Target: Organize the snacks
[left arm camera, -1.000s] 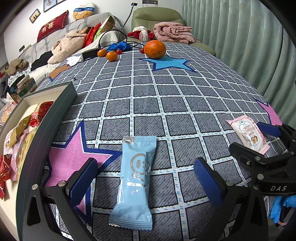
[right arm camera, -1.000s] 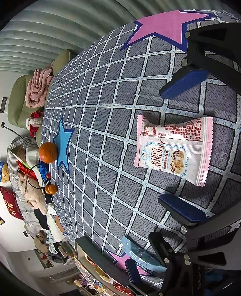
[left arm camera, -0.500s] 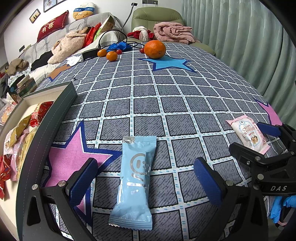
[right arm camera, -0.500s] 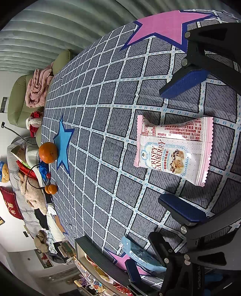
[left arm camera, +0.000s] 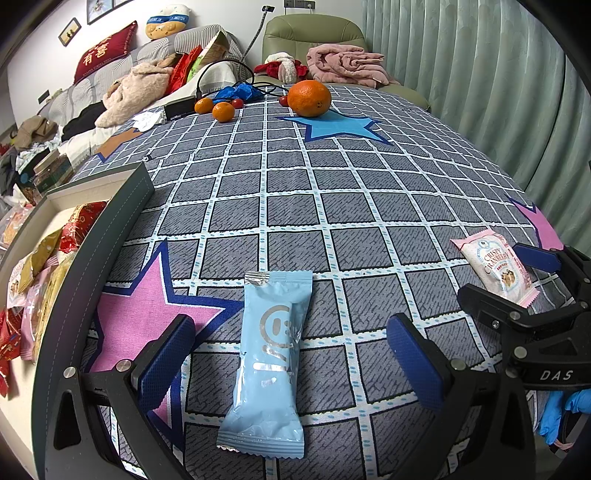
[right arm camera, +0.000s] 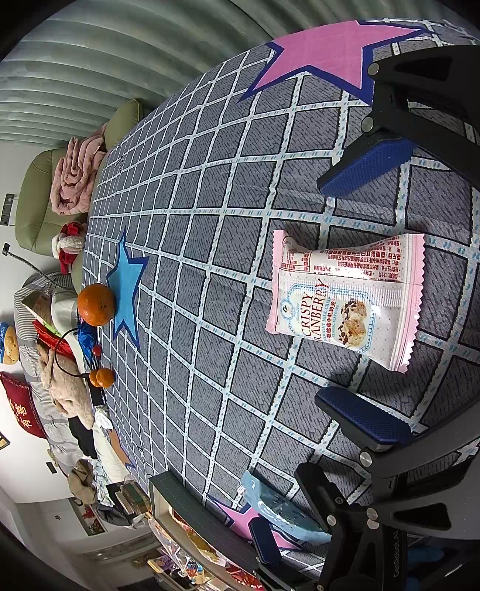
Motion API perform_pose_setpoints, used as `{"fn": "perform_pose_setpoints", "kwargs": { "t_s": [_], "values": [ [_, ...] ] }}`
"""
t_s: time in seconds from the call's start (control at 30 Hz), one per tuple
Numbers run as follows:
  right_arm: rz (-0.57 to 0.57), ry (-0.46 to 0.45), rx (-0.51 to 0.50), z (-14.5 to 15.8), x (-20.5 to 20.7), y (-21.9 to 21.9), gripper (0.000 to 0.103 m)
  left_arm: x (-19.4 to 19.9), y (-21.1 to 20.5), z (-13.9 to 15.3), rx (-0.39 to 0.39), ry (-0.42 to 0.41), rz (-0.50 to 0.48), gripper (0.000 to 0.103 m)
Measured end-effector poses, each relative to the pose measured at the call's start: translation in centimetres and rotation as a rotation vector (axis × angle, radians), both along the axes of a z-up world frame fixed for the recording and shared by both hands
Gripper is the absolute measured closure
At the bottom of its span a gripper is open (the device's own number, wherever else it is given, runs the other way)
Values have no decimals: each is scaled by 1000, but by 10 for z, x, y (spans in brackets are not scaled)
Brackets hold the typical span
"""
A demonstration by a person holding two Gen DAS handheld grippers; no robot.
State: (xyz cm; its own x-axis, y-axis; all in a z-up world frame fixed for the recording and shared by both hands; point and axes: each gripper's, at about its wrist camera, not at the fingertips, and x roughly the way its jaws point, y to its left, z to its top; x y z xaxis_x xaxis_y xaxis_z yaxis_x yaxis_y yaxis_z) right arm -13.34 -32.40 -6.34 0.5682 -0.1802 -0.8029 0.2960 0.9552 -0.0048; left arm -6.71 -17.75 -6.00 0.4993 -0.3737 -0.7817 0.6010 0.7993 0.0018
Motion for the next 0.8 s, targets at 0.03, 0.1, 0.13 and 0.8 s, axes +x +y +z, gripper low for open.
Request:
{"fn": "perform_pose_setpoints", "kwargs": {
  "t_s": [0.03,0.1,0.13,0.8],
  "values": [
    [0,0,0,0,0,0,0,-1,0,0,0,0,0,0],
    [0,0,0,0,0,0,0,-1,0,0,0,0,0,0],
    [0,0,0,0,0,0,0,0,0,0,0,0,0,0],
    [0,1,0,0,-1,0,0,-1,2,2,13,15,10,0]
  ]
}}
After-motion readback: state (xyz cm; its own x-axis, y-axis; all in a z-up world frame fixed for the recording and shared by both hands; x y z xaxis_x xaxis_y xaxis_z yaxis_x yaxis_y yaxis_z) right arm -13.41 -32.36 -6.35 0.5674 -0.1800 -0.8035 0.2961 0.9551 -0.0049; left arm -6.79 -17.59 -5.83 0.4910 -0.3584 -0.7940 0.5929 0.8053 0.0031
